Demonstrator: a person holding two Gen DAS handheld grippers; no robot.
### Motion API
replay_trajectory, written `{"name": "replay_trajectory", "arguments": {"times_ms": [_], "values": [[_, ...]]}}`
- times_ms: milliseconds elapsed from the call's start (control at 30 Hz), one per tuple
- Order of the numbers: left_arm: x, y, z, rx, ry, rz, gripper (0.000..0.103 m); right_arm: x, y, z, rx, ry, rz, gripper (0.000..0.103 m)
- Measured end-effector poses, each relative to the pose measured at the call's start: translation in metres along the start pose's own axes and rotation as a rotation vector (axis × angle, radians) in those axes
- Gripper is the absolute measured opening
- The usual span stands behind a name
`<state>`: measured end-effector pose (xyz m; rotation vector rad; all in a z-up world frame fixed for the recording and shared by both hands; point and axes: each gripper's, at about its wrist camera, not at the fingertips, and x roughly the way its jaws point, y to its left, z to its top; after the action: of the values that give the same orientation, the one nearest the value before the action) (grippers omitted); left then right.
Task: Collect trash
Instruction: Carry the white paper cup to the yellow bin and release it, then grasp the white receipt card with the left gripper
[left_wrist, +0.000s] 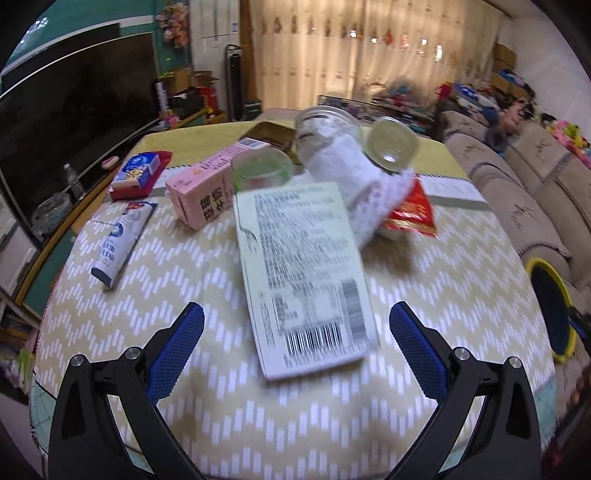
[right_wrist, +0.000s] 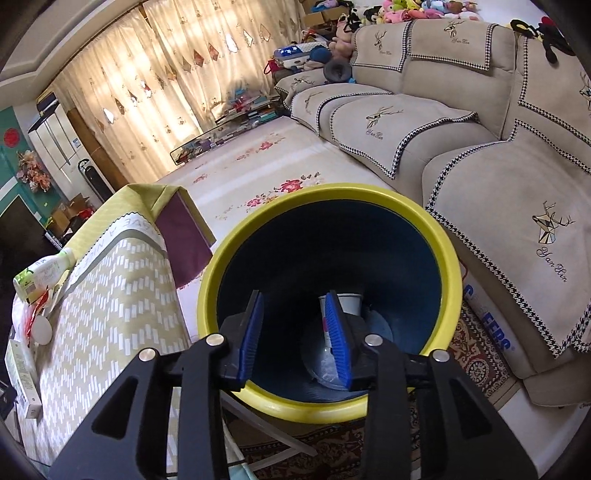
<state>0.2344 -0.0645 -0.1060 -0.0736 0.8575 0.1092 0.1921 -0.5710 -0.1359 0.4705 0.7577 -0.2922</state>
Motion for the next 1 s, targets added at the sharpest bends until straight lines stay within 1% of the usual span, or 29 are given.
{"name": "replay_trajectory", "arguments": {"times_ms": [167,267,533,600,667,700,733,767,833,1000], "values": [[0.018,-0.004,0.009,-0.020,0.027,0.042,0.099,0.006,0.001,-0.001,0.002,0.016,0.012,0.035],[0.027,-0.005,0.011,-0.028,0.046,0.045,0.099,0.010,0.002,-0.001,0.001,0.024,0.022,0.035],[0.043,-0.003,0.021,-0.060,0.047,0.070,0.099,0.017,0.004,-0.003,0.000,0.042,0.045,0.035],[0.045,-0.004,0.022,-0.059,0.042,0.074,0.096,0.018,0.003,-0.004,0.001,0.045,0.047,0.035],[0.048,-0.005,0.024,-0.057,0.048,0.077,0.086,0.018,0.002,-0.005,0.005,0.048,0.049,0.035],[0.050,-0.006,0.024,-0.058,0.053,0.075,0.084,0.018,0.001,-0.005,0.008,0.049,0.050,0.035],[0.052,-0.005,0.024,-0.059,0.060,0.075,0.078,0.018,0.000,-0.006,0.012,0.051,0.054,0.035],[0.053,-0.004,0.024,-0.061,0.065,0.074,0.075,0.018,-0.001,-0.006,0.014,0.052,0.056,0.035],[0.052,-0.003,0.021,-0.067,0.070,0.068,0.073,0.017,-0.003,-0.007,0.018,0.052,0.056,0.035],[0.039,0.002,0.014,-0.072,0.060,0.072,0.072,0.012,-0.004,-0.012,0.027,0.049,0.067,0.035]]}}
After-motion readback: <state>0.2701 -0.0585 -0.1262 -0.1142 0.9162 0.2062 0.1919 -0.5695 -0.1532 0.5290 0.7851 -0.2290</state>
